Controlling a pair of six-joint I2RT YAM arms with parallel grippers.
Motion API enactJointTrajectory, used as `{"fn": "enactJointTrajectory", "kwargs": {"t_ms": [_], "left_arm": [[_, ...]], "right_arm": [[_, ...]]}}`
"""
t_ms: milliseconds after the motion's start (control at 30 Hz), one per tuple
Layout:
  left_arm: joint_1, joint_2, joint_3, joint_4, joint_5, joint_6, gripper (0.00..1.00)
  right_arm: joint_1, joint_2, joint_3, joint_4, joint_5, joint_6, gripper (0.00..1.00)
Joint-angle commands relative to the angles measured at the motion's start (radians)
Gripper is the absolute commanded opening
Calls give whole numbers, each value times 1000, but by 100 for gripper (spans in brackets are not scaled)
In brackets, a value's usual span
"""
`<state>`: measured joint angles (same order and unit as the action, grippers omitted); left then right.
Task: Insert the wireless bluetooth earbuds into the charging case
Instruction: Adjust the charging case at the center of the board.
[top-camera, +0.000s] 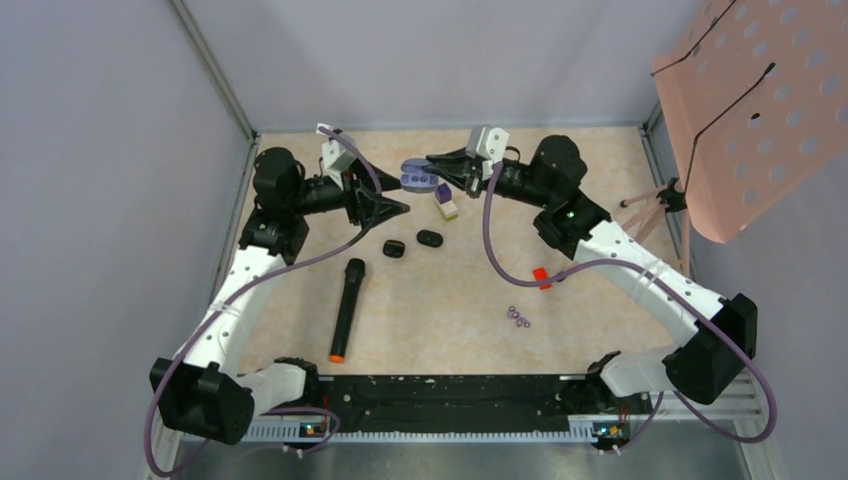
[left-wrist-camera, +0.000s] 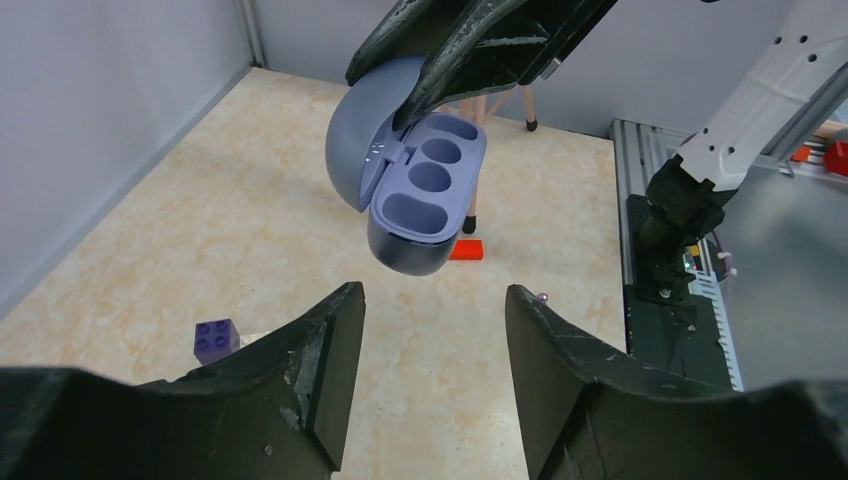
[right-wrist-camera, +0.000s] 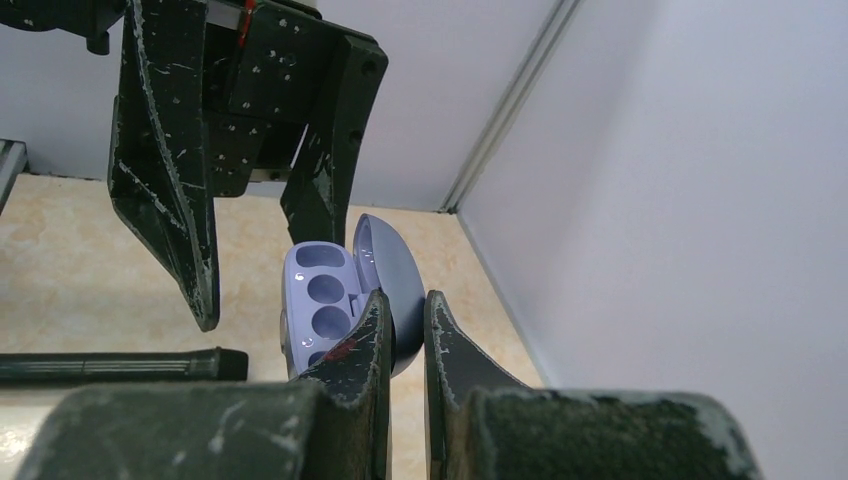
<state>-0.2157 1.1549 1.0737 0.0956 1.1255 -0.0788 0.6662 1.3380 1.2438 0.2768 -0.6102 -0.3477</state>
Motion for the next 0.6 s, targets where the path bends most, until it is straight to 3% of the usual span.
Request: {"fn": "enactJointTrajectory", "kwargs": {"t_ms": [0, 167, 567], "left_arm": [[-13, 1, 41, 104, 56, -38, 58], [-38, 14, 44, 155, 39, -76, 56], [-56, 29, 48, 182, -3, -97, 41]], "right_arm": [[26, -9, 7, 58, 4, -1, 0], [37, 1, 8, 56, 12, -5, 0], [44, 6, 1, 42, 19, -19, 0]]}}
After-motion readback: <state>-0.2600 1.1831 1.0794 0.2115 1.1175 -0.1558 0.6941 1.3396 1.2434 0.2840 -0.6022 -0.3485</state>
